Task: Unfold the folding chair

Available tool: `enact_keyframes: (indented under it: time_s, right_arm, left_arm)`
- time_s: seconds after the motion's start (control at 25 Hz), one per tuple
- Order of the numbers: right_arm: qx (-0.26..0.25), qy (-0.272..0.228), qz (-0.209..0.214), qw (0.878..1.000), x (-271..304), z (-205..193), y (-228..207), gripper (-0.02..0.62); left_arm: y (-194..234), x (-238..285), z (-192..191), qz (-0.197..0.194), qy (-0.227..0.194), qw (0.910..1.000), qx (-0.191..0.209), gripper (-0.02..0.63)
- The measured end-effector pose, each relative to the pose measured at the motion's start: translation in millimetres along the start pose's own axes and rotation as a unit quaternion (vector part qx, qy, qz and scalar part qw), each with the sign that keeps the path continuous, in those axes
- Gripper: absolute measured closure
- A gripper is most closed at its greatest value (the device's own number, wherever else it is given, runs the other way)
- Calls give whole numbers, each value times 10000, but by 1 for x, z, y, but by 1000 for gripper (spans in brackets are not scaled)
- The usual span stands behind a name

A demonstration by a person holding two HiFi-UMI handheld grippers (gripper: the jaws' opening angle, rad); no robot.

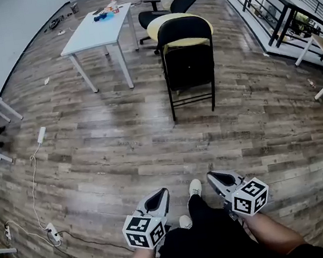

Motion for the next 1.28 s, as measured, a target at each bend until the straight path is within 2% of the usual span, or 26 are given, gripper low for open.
enact_keyframes:
  time_s: [0.2,0.48,0.76,1.0,1.28]
  right_arm:
    - [20,-6,8,10000,24,23,-22,591]
    - [27,47,77,10000,55,55,-52,591]
    - [34,-137,176,9997,73,87,-91,591]
    - [100,-191,228,9995,85,97,-124,591]
    - [283,-143,220,9993,90,94,-138,591]
  left_arm:
    - [18,25,25,57,86,9999,106,598]
    - [35,62,71,32,-32,9998,204,598]
    - [49,106,99,104,91,9991,393,598]
    - [50,154,128,68,131,9972,728,598]
    - [51,173,135,13,362,9966,739,598]
Point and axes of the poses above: the fingertips, and each gripper's own axes: x forward along the fingers, y to its left, z out of its top, the point moved 8 cm from there along -x, backward along the fingers, and after that the axes turned 14 degrees about -z, right-handed, at the moved point
